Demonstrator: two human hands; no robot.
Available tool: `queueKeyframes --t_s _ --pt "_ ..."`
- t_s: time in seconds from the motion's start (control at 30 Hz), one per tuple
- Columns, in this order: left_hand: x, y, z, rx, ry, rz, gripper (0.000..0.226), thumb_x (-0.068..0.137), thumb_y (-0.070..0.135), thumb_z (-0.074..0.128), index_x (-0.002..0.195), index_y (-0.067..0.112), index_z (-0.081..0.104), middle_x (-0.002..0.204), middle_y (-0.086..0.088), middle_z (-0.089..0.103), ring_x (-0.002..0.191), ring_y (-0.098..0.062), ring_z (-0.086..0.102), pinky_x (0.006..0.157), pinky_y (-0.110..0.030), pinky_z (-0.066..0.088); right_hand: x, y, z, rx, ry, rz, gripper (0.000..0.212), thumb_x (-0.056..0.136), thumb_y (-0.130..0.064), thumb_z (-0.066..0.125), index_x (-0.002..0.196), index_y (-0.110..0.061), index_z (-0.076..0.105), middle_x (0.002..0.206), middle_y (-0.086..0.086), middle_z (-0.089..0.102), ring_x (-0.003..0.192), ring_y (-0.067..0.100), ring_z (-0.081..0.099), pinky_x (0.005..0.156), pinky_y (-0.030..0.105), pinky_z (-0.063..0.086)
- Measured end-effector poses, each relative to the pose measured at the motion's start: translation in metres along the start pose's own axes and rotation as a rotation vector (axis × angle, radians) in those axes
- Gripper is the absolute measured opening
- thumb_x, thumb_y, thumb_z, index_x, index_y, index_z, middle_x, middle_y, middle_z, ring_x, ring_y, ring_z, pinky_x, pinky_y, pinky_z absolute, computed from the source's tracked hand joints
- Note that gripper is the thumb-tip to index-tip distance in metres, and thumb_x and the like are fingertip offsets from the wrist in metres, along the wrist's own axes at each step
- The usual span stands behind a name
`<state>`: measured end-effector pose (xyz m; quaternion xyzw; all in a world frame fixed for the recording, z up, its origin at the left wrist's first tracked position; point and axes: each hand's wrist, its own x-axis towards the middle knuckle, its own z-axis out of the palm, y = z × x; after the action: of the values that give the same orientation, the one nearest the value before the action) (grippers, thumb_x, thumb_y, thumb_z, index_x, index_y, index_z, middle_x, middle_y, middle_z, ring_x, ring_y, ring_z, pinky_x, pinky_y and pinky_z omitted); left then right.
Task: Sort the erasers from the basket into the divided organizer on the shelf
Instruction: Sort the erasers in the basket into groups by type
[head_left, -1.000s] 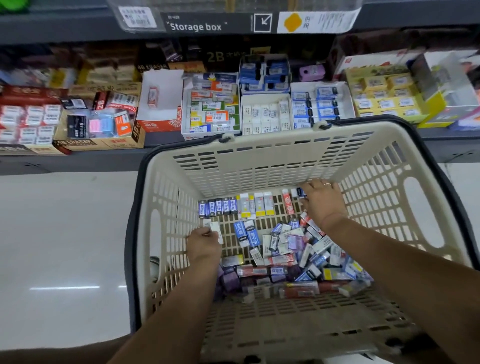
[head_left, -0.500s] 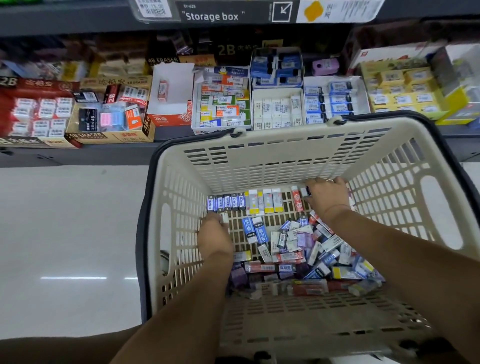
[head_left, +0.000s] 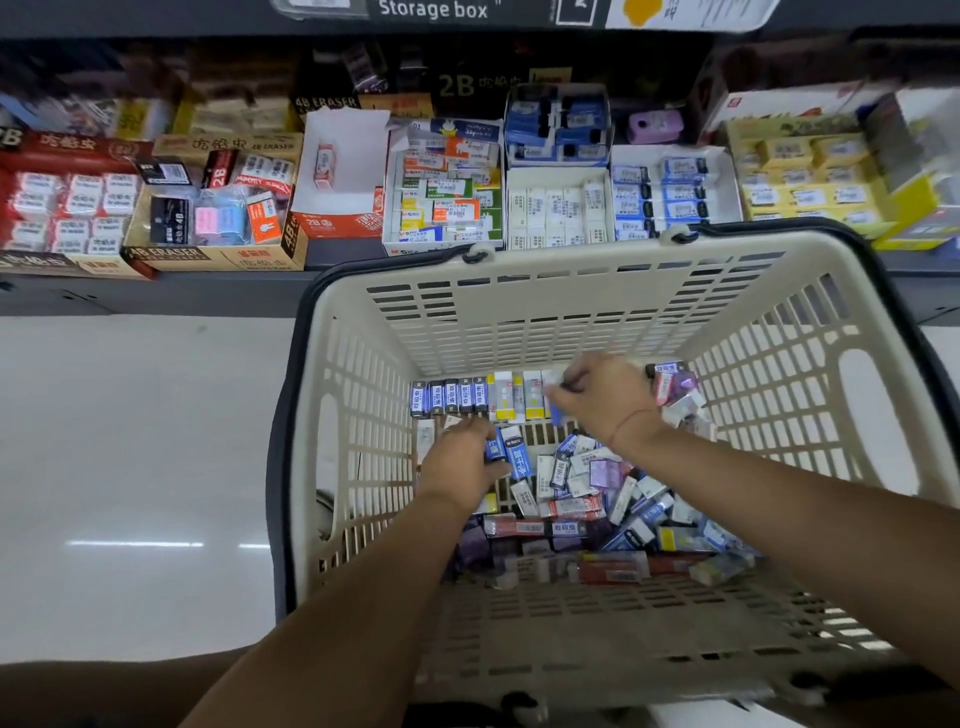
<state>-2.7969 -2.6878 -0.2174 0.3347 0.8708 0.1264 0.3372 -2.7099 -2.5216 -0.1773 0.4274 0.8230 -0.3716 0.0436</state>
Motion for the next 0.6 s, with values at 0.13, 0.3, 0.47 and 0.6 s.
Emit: queueKeyframes --t_s 0.13,0.3,0.47,0.6 --pt "-0.001 0.005 0.006 0.007 0.006 -0.005 0.054 0.081 0.032 0.074 0.126 0.016 0.049 0.126 -0.002 0.053 0.113 -0.021 0.052 0.089 -0.032 0.044 -0.003 -0.002 0.032 -0.046 -0.16 0.078 0.024 0.086 -0.024 0.066 0.1 -0.017 0.049 0.084 -0.001 0.062 0.072 0.018 0.06 0.059 0.024 0.046" --pt "0.001 0.009 0.01 0.041 0.02 0.013 0.061 0.08 0.034 0.075 0.13 0.016 0.045 0.132 -0.004 0.045 0.117 -0.023 0.049 0.092 -0.034 0.045 -0.002 0.003 0.045 -0.112 -0.118 0.065 0.02 0.089 -0.025 0.062 0.103 -0.014 0.053 0.095 0.004 0.066 0.072 0.02 0.056 0.063 0.026 0.046" --pt "0.0 0.012 0.009 0.139 0.035 0.047 0.049 0.083 0.037 0.07 0.121 0.014 0.049 0.128 -0.005 0.045 0.115 -0.023 0.05 0.09 -0.035 0.046 -0.006 0.006 0.042 -0.149 -0.077 0.052 0.025 0.09 -0.028 0.062 0.104 -0.011 0.049 0.081 0.001 0.056 0.072 0.021 0.054 0.061 0.027 0.042" --pt "-0.009 0.011 0.01 0.273 -0.103 0.146 0.033 0.086 0.046 0.064 0.104 0.018 0.063 0.11 0.0 0.057 0.104 -0.019 0.057 0.086 -0.035 0.049 -0.001 0.006 0.037 -0.395 -0.22 -0.057 0.032 0.091 -0.032 0.061 0.112 -0.012 0.049 0.096 0.007 0.065 0.085 0.024 0.06 0.065 0.028 0.042"
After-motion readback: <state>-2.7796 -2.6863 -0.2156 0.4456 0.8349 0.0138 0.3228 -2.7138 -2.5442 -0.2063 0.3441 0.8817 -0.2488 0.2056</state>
